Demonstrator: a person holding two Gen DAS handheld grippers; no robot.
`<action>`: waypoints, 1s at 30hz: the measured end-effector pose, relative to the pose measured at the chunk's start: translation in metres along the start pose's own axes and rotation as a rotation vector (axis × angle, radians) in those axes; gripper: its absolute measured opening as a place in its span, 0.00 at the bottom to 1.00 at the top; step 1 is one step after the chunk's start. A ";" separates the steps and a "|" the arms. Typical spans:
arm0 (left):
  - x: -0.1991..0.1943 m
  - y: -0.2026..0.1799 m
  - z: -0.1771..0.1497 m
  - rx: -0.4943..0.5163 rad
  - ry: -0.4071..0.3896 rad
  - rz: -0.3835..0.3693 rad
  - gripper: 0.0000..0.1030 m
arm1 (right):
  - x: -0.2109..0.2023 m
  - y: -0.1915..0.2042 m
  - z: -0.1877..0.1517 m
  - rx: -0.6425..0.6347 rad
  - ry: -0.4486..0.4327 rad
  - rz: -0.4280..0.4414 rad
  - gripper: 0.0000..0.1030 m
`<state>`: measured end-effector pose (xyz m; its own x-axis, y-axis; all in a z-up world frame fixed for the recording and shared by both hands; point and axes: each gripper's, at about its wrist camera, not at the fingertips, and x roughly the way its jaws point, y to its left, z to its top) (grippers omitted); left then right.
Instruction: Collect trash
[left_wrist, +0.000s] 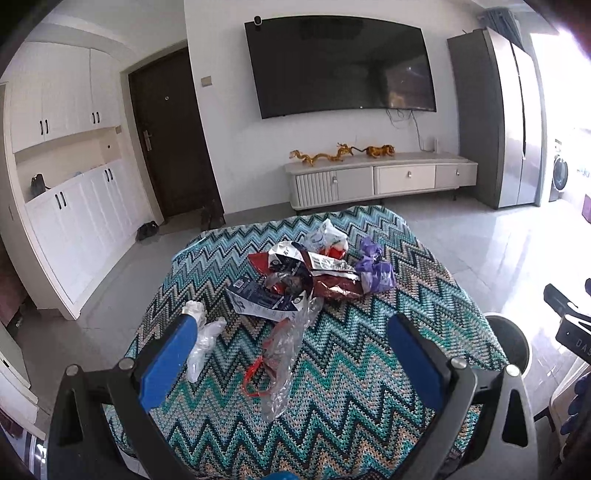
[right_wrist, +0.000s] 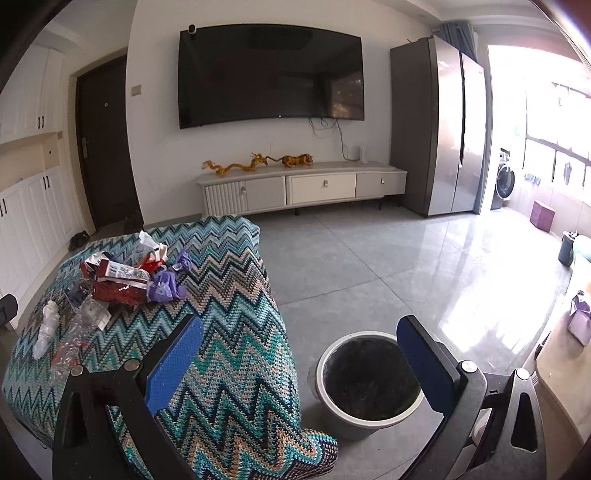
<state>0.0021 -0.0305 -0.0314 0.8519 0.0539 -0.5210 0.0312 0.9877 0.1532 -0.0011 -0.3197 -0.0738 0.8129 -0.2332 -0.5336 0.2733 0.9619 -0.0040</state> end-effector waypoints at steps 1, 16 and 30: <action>0.002 0.000 0.000 0.002 0.004 0.001 1.00 | 0.002 0.000 0.000 0.001 0.005 0.000 1.00; 0.029 -0.009 -0.001 0.032 0.064 -0.009 1.00 | 0.026 0.001 -0.002 -0.001 0.055 -0.007 1.00; 0.051 -0.027 -0.003 0.077 0.111 -0.051 1.00 | 0.045 -0.001 -0.005 0.005 0.093 -0.025 1.00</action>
<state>0.0430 -0.0544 -0.0645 0.7850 0.0245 -0.6190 0.1163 0.9756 0.1862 0.0327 -0.3307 -0.1020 0.7545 -0.2429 -0.6097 0.2957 0.9552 -0.0146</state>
